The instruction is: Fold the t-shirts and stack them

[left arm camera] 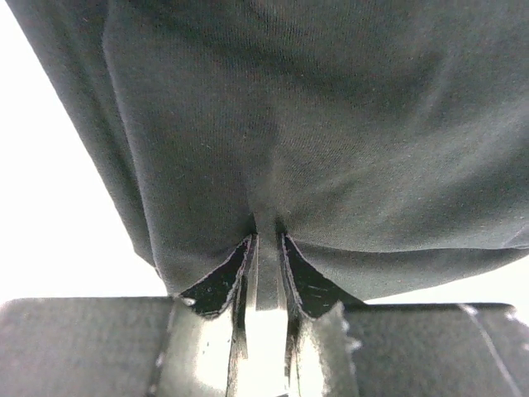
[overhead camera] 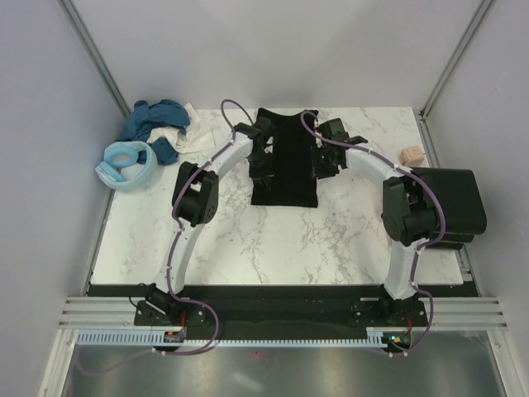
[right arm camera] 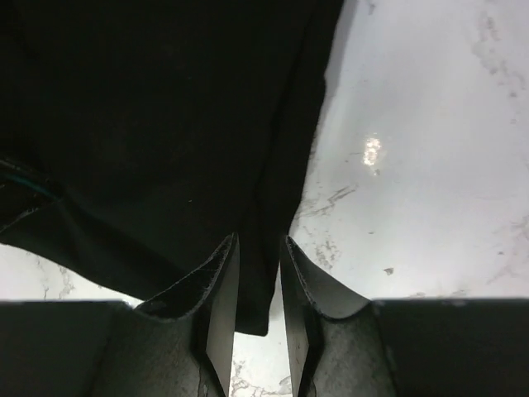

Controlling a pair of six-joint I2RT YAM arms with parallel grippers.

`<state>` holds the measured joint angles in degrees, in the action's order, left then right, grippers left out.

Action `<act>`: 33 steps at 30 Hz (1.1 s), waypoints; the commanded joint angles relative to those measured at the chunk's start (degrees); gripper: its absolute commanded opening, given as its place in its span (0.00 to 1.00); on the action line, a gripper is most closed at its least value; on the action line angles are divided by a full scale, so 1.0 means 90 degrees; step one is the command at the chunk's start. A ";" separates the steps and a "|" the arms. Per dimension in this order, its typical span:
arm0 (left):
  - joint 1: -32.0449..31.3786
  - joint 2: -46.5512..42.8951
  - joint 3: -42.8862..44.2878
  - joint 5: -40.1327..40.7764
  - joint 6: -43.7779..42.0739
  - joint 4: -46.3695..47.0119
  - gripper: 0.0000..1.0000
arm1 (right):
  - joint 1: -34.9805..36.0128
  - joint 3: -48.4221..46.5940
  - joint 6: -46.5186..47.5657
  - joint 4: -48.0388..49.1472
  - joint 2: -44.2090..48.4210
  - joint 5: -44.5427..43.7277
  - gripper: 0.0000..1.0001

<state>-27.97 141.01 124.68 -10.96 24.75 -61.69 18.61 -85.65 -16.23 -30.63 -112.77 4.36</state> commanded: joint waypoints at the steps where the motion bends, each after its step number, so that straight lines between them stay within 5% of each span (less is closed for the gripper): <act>1: 0.0060 0.0113 0.0355 0.0222 -0.0133 0.0048 0.23 | 0.0032 0.0014 0.0143 0.0122 -0.0068 0.0384 0.34; 26: 0.0060 0.0162 0.0228 0.0056 -0.0299 0.0087 0.22 | 0.0051 0.0366 0.0289 0.0162 -0.0399 0.0774 0.45; 33: 0.0060 0.0192 0.0160 0.0046 -0.0358 0.0097 0.22 | 0.0100 0.0405 0.0299 0.0259 -0.0487 0.1185 0.30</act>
<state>-27.64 141.67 125.84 -10.72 23.97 -61.43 19.03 -82.52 -14.37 -29.58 -116.38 11.92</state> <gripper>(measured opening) 0.222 0.331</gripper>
